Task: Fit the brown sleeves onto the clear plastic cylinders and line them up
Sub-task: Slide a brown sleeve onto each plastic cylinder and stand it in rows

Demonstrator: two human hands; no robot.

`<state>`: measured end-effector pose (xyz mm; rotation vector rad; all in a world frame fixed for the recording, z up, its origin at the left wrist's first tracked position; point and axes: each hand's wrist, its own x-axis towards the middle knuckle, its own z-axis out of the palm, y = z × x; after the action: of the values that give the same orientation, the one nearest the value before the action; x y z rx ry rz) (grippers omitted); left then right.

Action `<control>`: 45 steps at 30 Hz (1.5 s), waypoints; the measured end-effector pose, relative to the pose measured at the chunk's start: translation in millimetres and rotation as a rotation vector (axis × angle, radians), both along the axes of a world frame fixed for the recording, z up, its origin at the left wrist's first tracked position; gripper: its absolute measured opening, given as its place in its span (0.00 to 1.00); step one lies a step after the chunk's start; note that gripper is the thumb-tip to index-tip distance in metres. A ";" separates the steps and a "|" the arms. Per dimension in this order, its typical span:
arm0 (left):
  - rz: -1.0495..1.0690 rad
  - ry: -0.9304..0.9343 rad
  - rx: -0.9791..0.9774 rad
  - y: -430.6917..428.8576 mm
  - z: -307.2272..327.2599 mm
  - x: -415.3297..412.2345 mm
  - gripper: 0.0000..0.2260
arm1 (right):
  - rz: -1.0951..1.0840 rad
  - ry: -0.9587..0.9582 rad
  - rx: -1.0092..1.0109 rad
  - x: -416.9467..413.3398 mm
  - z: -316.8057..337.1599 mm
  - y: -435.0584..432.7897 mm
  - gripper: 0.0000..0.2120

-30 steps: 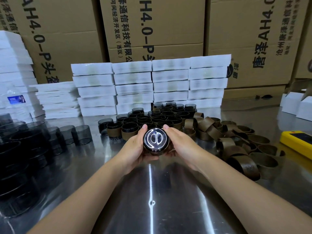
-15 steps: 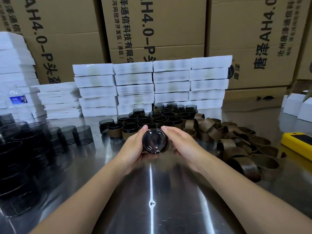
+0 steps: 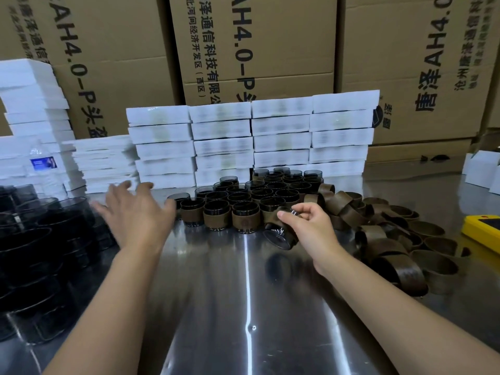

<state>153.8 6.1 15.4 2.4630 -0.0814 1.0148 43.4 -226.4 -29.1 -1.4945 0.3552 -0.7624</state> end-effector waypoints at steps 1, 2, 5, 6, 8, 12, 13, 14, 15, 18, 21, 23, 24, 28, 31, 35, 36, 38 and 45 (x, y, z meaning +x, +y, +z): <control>0.036 0.050 -0.029 5.0 -0.6 3.3 0.23 | -0.022 0.008 -0.003 1.1 -1.4 -1.3 0.12; 0.064 0.102 -0.046 9.1 -1.4 6.7 0.24 | -0.036 0.015 -0.007 2.1 -2.5 -2.1 0.12; 0.126 0.227 -0.037 16.8 -4.8 17.0 0.27 | -0.053 0.030 -0.020 4.0 -5.1 -3.2 0.11; 0.135 0.255 -0.042 18.4 -5.2 19.2 0.28 | -0.056 0.033 -0.022 4.3 -5.3 -3.4 0.11; 0.153 0.277 -0.071 21.1 -4.7 21.2 0.29 | -0.062 0.031 -0.019 4.4 -5.3 -3.8 0.11; 0.180 0.286 -0.114 26.5 -0.2 22.4 0.28 | -0.071 0.027 -0.019 5.2 -4.8 -4.1 0.11; 0.168 0.307 -0.135 27.6 1.3 22.6 0.29 | -0.072 0.029 -0.022 5.5 -4.8 -4.0 0.11; 0.154 0.335 -0.159 28.5 2.6 22.6 0.30 | -0.071 0.031 -0.025 5.9 -4.8 -4.1 0.11; 0.143 0.362 -0.176 29.0 3.5 22.4 0.31 | -0.069 0.034 -0.027 6.1 -5.1 -4.4 0.11; 0.131 0.403 -0.188 30.0 4.7 21.4 0.33 | -0.069 0.041 -0.033 6.8 -6.4 -5.2 0.11; 0.139 0.392 -0.229 31.2 5.2 20.8 0.34 | -0.085 0.043 -0.051 7.2 -7.0 -5.8 0.11; 0.142 0.384 -0.249 31.9 4.9 20.3 0.36 | -0.096 0.045 -0.068 7.7 -6.8 -6.1 0.11; 0.144 0.382 -0.251 32.1 4.6 20.0 0.35 | -0.100 0.044 -0.074 7.8 -6.7 -6.1 0.11; 0.143 0.375 -0.235 32.5 3.1 20.3 0.34 | -0.103 0.045 -0.072 7.8 -6.6 -5.8 0.11; 0.149 0.395 -0.212 32.2 2.9 20.0 0.32 | -0.088 0.036 -0.032 6.5 -5.9 -5.4 0.11; 0.143 0.443 -0.209 32.4 1.4 20.3 0.32 | -0.074 0.008 0.023 3.7 -4.4 -5.5 0.11; 0.132 0.451 -0.202 32.4 1.0 20.1 0.30 | -0.073 0.006 0.027 3.2 -4.2 -5.6 0.11; 0.105 0.460 -0.192 31.9 0.9 19.0 0.26 | -0.072 0.005 0.029 2.8 -3.9 -5.7 0.11; 0.016 0.400 -0.073 15.5 8.1 7.1 0.27 | -0.124 0.056 -0.094 4.4 -4.3 -3.9 0.11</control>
<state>160.9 21.6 23.6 2.5498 0.1034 0.5045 47.9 -230.3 -33.3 -1.5959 0.4637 -0.8464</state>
